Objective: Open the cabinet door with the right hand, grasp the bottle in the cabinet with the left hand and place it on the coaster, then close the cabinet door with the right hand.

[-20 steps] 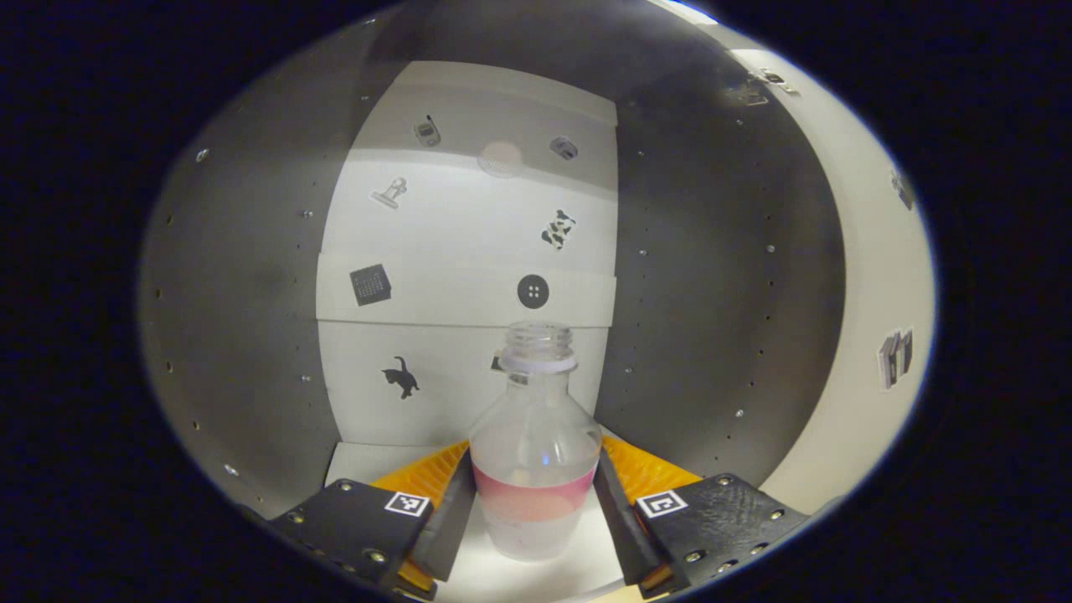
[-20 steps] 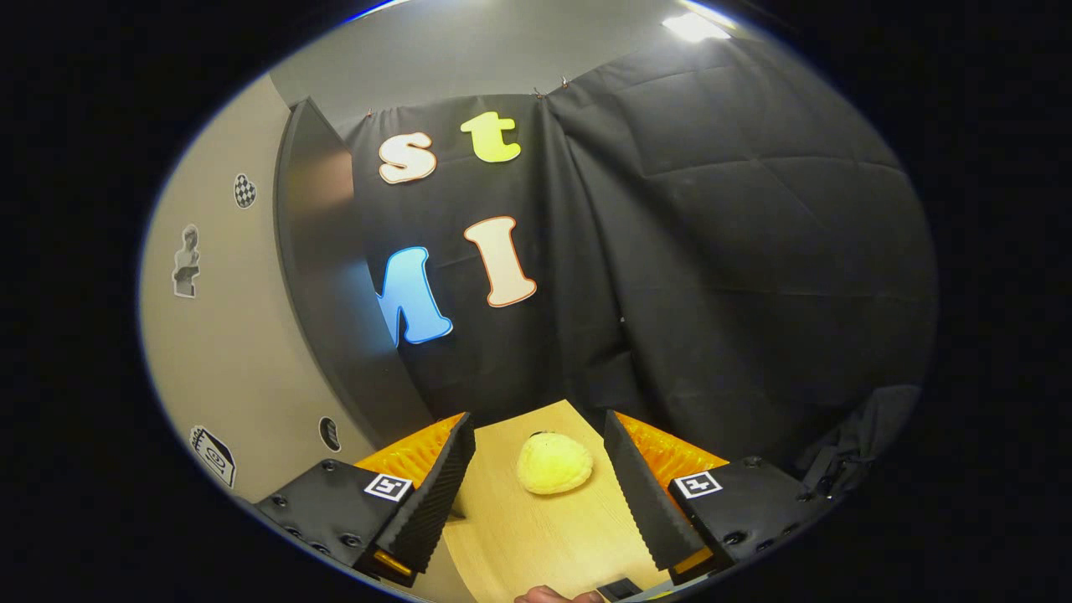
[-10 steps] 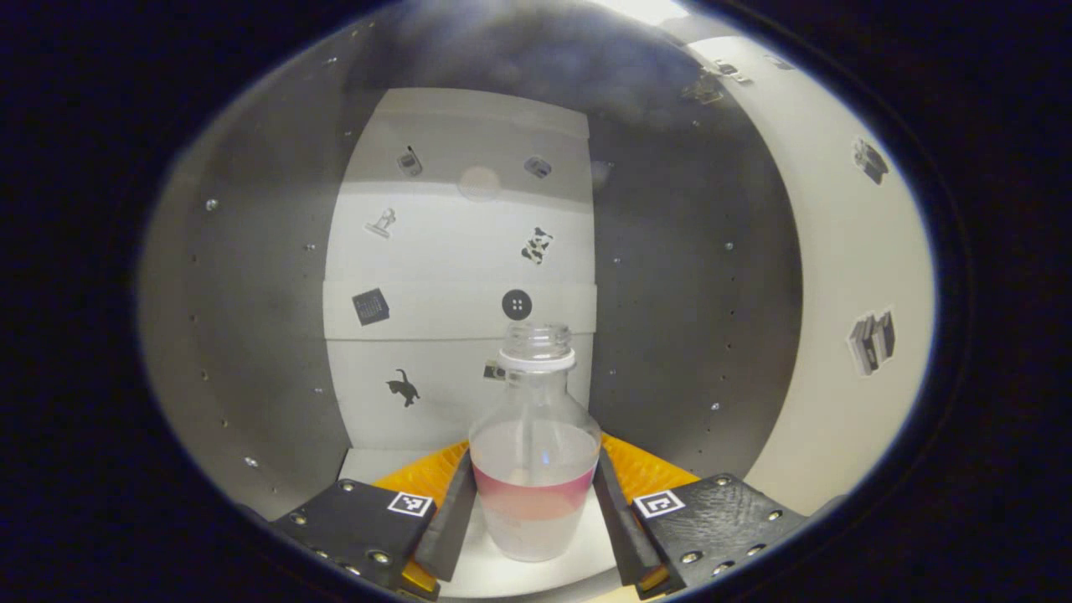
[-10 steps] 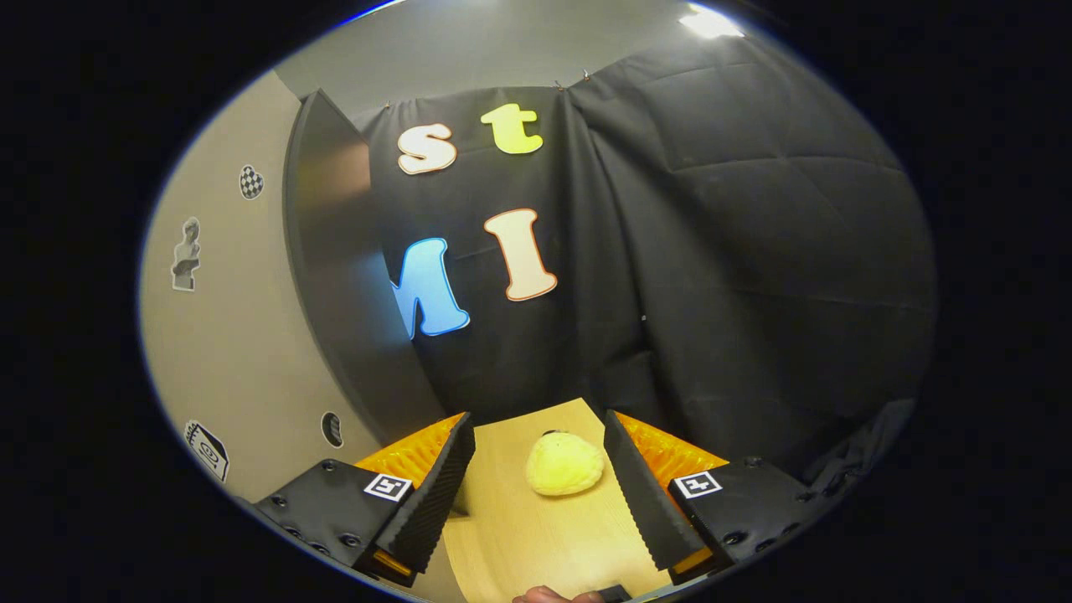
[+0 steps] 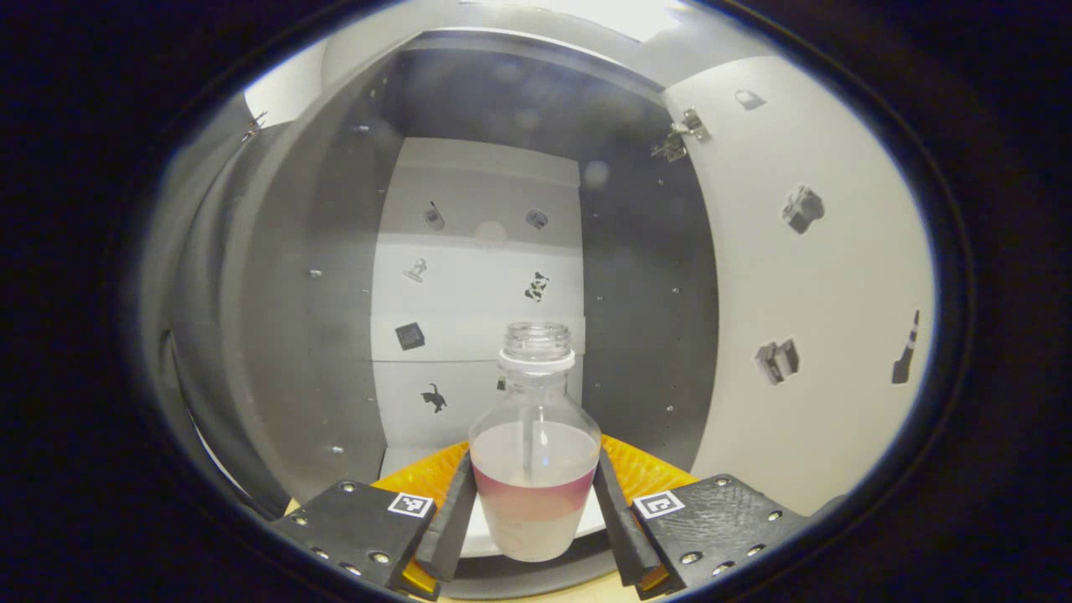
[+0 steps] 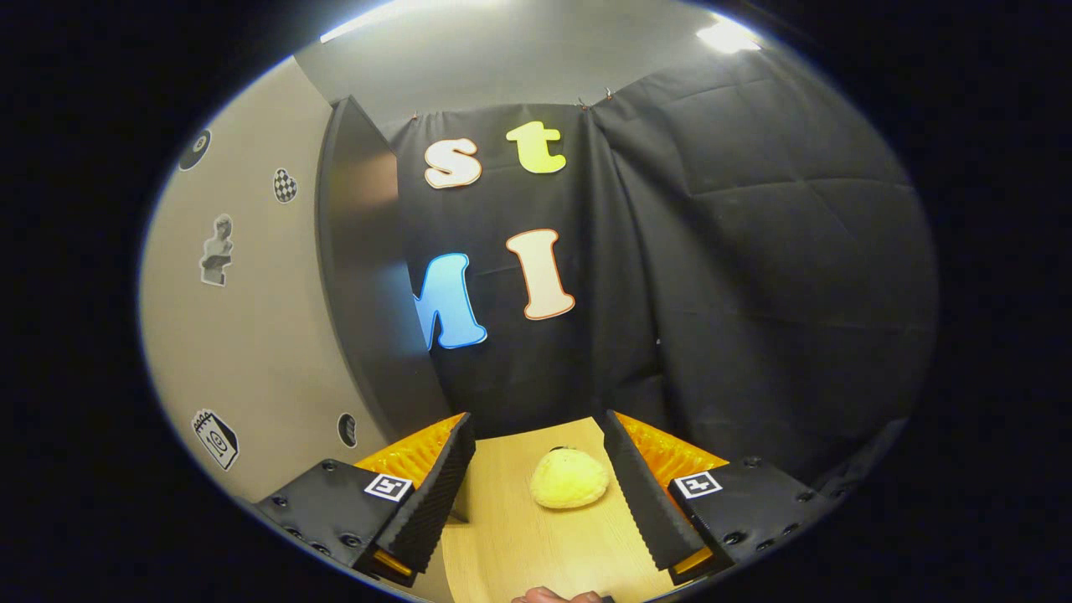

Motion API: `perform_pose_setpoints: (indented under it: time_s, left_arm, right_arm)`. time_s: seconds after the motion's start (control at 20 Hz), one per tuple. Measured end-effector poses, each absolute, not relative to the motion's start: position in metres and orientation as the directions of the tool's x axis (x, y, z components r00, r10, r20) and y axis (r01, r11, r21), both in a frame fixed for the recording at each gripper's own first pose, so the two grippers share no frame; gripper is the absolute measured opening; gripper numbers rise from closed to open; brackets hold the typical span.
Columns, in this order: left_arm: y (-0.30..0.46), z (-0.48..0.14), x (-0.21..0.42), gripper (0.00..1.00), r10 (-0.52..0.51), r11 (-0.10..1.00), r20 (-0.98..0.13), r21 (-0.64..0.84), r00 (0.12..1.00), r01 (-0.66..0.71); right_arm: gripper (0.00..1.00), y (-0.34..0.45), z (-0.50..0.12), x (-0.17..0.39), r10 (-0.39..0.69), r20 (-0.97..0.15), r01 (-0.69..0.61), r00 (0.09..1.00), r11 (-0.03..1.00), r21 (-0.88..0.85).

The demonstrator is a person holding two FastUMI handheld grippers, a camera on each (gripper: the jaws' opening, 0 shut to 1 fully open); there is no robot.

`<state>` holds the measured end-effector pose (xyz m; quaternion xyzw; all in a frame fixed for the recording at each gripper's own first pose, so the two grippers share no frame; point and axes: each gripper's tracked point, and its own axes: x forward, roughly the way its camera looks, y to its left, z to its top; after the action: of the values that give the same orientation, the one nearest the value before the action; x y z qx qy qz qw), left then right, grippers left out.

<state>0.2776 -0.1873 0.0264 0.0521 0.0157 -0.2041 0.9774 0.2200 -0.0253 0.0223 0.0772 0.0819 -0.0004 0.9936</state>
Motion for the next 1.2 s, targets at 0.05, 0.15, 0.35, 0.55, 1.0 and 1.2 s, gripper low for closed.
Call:
perform_pose_setpoints:
  time_s: [0.05, 0.15, 0.35, 0.55, 1.0, 1.2]
  left_arm:
    - [-0.18, 0.028, 0.266, 0.7, -0.39, 0.914, -0.053, 0.099, 0.919, 0.394]
    - [-0.164, 0.031, 0.238, 0.7, -0.377, 0.919, -0.056, 0.102, 0.924, 0.381]
    - [-0.133, 0.027, 0.183, 0.7, -0.343, 0.932, -0.067, 0.097, 0.937, 0.348]
    - [-0.107, 0.02, 0.13, 0.7, -0.312, 0.941, -0.075, 0.111, 0.947, 0.319]
    - [-0.048, -0.066, 0.051, 0.72, -0.208, 0.974, -0.039, 0.08, 0.977, 0.211]
    - [-0.022, -0.118, 0.037, 0.74, -0.098, 0.99, -0.077, 0.092, 0.992, 0.105]
  right_arm:
    - [0.92, -0.021, 0.024, 0.214, 0.023, -0.162, 0.004, 0.987, 0.986, 0.168]
    - [0.92, -0.011, 0.028, 0.201, 0.049, -0.152, -0.021, 0.987, 0.983, 0.181]
    - [0.98, 0.001, 0.03, 0.168, 0.068, -0.173, -0.051, 0.983, 0.994, 0.099]
    - [0.98, 0.005, 0.039, 0.128, 0.068, -0.159, -0.056, 0.985, 0.995, 0.077]
    - [0.98, 0.03, 0.045, 0.079, 0.135, -0.128, -0.132, 0.982, 0.991, 0.034]
    - [0.92, 0.03, 0.044, 0.093, 0.142, -0.11, -0.136, 0.984, 0.989, 0.061]
